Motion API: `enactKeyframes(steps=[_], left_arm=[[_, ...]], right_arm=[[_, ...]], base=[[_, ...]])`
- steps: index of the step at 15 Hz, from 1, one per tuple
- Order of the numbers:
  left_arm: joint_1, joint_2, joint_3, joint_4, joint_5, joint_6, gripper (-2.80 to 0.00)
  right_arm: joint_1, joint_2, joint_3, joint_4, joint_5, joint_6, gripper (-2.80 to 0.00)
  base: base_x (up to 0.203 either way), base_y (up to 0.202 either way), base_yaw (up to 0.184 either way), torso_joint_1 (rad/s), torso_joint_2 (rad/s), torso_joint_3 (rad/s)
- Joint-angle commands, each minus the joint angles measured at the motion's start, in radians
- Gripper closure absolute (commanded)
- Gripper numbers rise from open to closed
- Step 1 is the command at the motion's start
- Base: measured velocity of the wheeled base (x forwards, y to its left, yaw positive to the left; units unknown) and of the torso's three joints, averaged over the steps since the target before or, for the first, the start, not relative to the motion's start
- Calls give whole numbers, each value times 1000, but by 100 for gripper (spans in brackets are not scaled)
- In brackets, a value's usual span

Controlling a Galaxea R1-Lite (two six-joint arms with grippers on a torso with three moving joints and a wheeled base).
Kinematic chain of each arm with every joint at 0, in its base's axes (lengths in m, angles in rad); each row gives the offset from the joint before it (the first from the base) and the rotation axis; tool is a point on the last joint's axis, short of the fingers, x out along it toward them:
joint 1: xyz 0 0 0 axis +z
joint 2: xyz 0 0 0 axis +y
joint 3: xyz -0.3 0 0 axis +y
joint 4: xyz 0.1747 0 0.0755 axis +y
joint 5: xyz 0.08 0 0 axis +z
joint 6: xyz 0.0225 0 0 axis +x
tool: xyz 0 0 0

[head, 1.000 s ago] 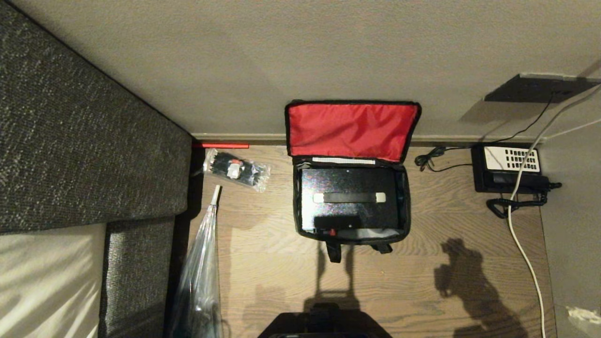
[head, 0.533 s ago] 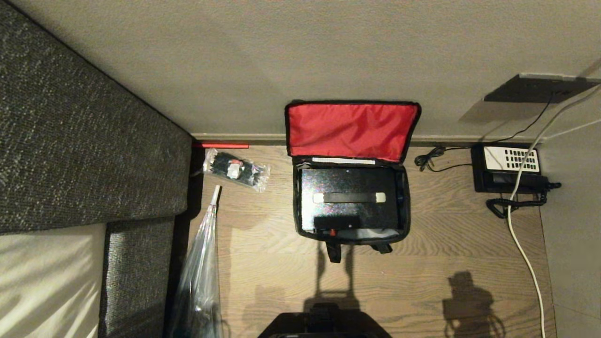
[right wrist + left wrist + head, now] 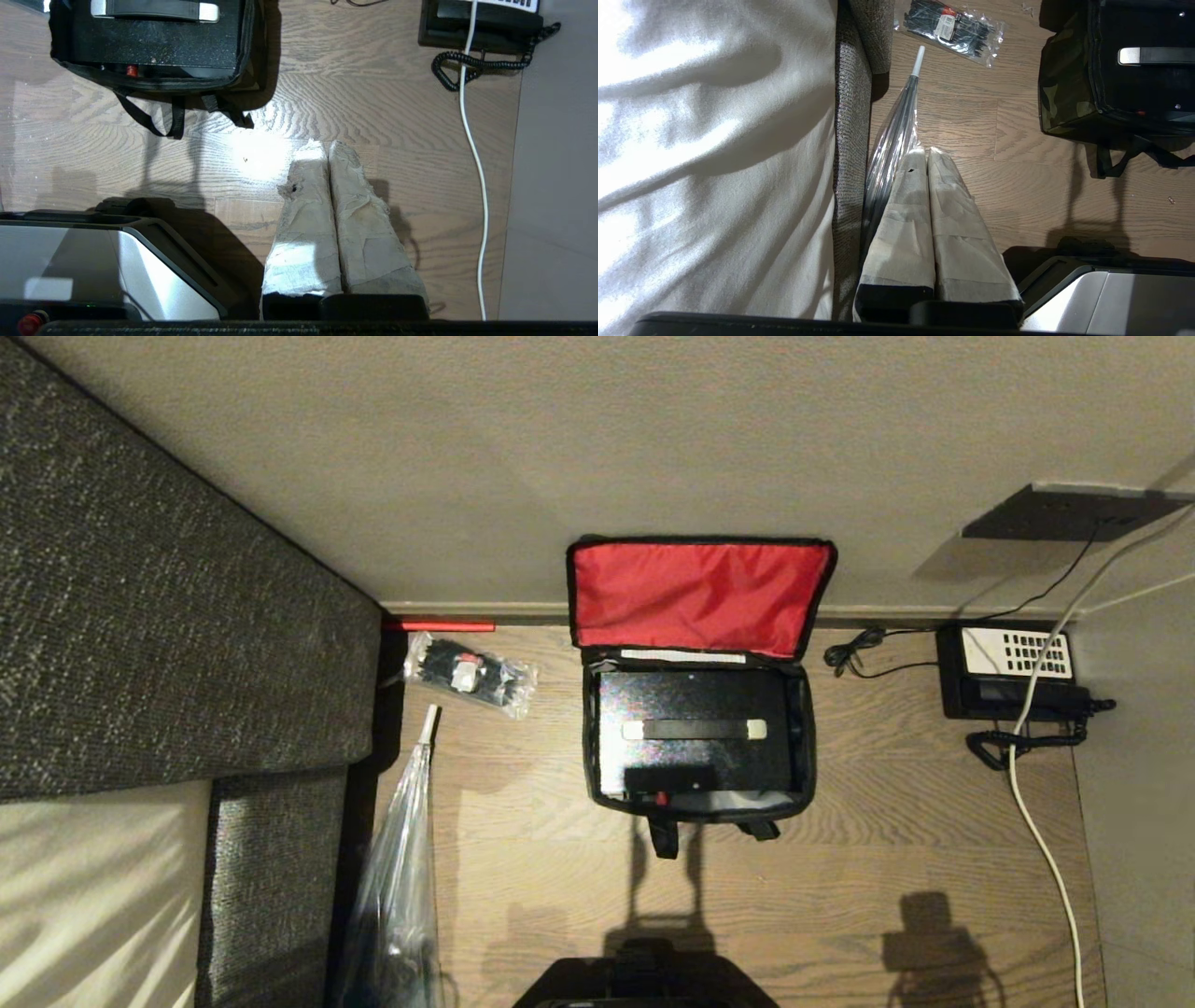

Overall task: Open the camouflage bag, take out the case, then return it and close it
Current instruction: Grip the handle

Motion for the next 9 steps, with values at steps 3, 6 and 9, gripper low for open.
enactKeyframes(steps=[3,6,9], left_arm=[[1,0,0,0,1,0,0],[1,0,0,0,1,0,0],[1,0,0,0,1,0,0]], right_arm=[[0,-3,1,0,1,13,0],[0,-4,3,0,1,13,0],[0,-4,3,0,1,13,0]], base=[[0,0,0,0,0,0],[0,0,0,0,0,0],[0,0,0,0,0,0]])
